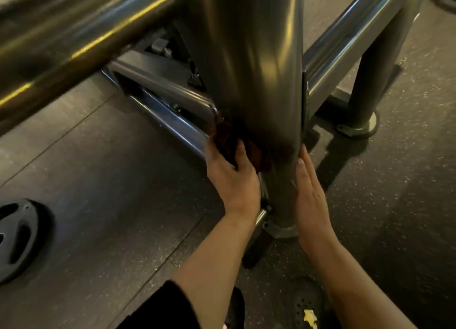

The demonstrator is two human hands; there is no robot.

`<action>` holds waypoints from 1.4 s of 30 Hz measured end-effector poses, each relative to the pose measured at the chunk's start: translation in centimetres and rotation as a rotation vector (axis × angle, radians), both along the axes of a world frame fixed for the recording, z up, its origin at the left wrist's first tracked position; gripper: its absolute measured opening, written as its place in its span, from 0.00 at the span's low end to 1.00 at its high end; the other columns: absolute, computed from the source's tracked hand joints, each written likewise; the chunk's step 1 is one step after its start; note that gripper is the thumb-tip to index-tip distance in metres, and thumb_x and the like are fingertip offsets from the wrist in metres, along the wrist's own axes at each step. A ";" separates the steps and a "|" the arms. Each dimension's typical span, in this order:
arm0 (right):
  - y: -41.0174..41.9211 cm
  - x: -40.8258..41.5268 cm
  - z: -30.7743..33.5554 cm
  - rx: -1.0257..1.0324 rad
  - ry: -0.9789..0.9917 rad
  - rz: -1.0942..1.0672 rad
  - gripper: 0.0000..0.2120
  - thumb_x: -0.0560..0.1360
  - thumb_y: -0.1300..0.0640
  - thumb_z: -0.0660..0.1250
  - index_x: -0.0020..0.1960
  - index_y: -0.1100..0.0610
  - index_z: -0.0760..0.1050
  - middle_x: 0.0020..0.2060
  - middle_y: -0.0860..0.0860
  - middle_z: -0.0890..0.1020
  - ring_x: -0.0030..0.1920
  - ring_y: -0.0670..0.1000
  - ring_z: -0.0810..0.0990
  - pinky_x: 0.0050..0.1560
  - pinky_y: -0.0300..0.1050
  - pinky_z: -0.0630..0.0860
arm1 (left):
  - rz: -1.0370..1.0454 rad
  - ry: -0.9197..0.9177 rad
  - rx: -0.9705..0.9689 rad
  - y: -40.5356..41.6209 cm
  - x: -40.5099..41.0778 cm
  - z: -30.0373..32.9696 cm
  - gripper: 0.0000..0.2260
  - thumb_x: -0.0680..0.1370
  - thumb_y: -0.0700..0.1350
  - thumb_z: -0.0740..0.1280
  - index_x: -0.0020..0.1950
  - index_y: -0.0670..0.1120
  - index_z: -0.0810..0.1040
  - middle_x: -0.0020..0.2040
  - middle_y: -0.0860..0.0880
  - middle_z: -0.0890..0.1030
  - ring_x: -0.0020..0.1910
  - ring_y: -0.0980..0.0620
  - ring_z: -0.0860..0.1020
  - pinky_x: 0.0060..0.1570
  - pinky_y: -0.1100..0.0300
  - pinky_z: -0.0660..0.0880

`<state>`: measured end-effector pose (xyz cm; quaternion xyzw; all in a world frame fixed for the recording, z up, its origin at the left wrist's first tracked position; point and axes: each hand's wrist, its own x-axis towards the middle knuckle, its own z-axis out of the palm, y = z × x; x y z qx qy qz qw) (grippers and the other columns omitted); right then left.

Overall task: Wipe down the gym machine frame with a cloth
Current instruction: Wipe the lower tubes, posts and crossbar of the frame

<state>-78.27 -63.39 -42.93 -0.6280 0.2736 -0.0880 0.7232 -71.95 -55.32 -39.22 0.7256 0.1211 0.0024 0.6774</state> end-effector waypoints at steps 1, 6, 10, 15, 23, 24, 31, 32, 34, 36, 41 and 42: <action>0.1 -0.1 -0.4 -0.019 0.009 0.005 0.24 0.80 0.43 0.53 0.76 0.36 0.56 0.69 0.31 0.63 0.73 0.39 0.60 0.70 0.43 0.59 | -0.009 0.082 -0.043 -0.1 0.0 -0.5 0.16 0.80 0.39 0.64 0.67 0.48 0.70 0.62 0.53 0.75 0.64 0.57 0.73 0.66 0.59 0.69; 1.0 -1.0 -1.7 -0.005 0.080 -0.011 0.26 0.79 0.42 0.53 0.77 0.39 0.57 0.72 0.36 0.64 0.73 0.40 0.60 0.75 0.50 0.58 | -0.059 0.239 -0.138 1.9 -0.2 -1.5 0.14 0.79 0.39 0.65 0.55 0.58 0.72 0.53 0.60 0.76 0.49 0.67 0.76 0.51 0.70 0.73; 1.4 -1.2 -2.0 0.021 0.088 -0.020 0.30 0.75 0.39 0.54 0.77 0.41 0.57 0.74 0.42 0.65 0.74 0.44 0.62 0.75 0.55 0.59 | -0.035 0.073 -0.118 2.1 1.2 -1.1 0.12 0.78 0.39 0.66 0.59 0.52 0.73 0.56 0.58 0.76 0.50 0.70 0.76 0.46 0.76 0.73; 2.5 -0.3 -1.9 -0.003 0.102 -0.052 0.22 0.80 0.46 0.59 0.74 0.43 0.63 0.68 0.43 0.72 0.67 0.43 0.71 0.70 0.53 0.69 | -0.209 0.396 -0.174 2.1 -0.7 -3.7 0.19 0.79 0.38 0.66 0.69 0.50 0.72 0.61 0.52 0.79 0.57 0.57 0.78 0.63 0.54 0.75; 2.3 0.5 -1.4 -0.626 -0.118 -0.112 0.11 0.77 0.65 0.65 0.55 0.54 0.78 0.54 0.48 0.76 0.53 0.41 0.76 0.56 0.39 0.77 | -0.142 0.379 -0.363 3.4 -0.4 -4.5 0.11 0.81 0.42 0.59 0.61 0.42 0.76 0.58 0.42 0.80 0.58 0.46 0.79 0.63 0.50 0.74; 2.1 0.9 -1.2 -0.791 -0.203 -0.167 0.09 0.77 0.66 0.65 0.54 0.58 0.79 0.53 0.50 0.75 0.52 0.42 0.75 0.55 0.36 0.75 | -0.136 0.317 -0.335 3.4 0.3 -4.4 0.09 0.82 0.41 0.58 0.57 0.44 0.77 0.56 0.44 0.80 0.57 0.48 0.79 0.62 0.54 0.74; 2.4 2.8 -6.1 -1.452 -0.234 -0.025 0.13 0.74 0.65 0.69 0.58 0.58 0.78 0.55 0.60 0.75 0.51 0.60 0.71 0.49 0.42 0.68 | -0.300 0.267 -0.167 3.1 1.3 -5.2 0.12 0.82 0.39 0.59 0.62 0.49 0.76 0.55 0.53 0.81 0.54 0.57 0.80 0.58 0.59 0.78; 2.3 2.6 -7.1 -1.470 -0.194 0.023 0.14 0.73 0.66 0.69 0.58 0.58 0.78 0.55 0.60 0.75 0.51 0.60 0.71 0.48 0.43 0.70 | -0.324 0.283 -0.130 3.1 1.4 -5.4 0.13 0.82 0.40 0.58 0.63 0.51 0.76 0.57 0.54 0.81 0.56 0.58 0.79 0.60 0.58 0.76; 2.5 1.8 -8.8 -1.426 -0.085 0.098 0.13 0.71 0.67 0.69 0.55 0.59 0.79 0.54 0.61 0.77 0.50 0.61 0.72 0.43 0.47 0.76 | -0.346 0.289 -0.053 2.9 1.6 -5.6 0.15 0.83 0.40 0.57 0.65 0.53 0.76 0.62 0.56 0.78 0.59 0.61 0.76 0.62 0.61 0.73; 2.8 1.1 -9.8 -1.281 0.089 0.109 0.13 0.70 0.67 0.70 0.54 0.60 0.79 0.53 0.61 0.76 0.50 0.62 0.74 0.42 0.52 0.79 | -0.340 0.292 -0.027 2.8 1.7 -5.7 0.16 0.83 0.40 0.57 0.66 0.55 0.74 0.66 0.58 0.75 0.58 0.65 0.70 0.55 0.69 0.68; 3.4 1.2 -7.7 -1.163 0.000 -0.128 0.13 0.71 0.69 0.71 0.56 0.62 0.79 0.51 0.61 0.76 0.50 0.59 0.74 0.48 0.49 0.75 | -0.356 0.257 -0.052 3.1 1.8 -6.2 0.16 0.83 0.40 0.56 0.60 0.59 0.75 0.60 0.62 0.77 0.61 0.66 0.72 0.59 0.69 0.66; 3.6 1.4 -7.2 -1.182 -0.063 -0.183 0.12 0.73 0.68 0.70 0.56 0.62 0.79 0.51 0.62 0.76 0.49 0.58 0.73 0.49 0.46 0.72 | -0.365 0.240 -0.067 3.2 1.7 -6.4 0.16 0.83 0.39 0.56 0.58 0.59 0.76 0.57 0.63 0.79 0.59 0.65 0.74 0.60 0.67 0.69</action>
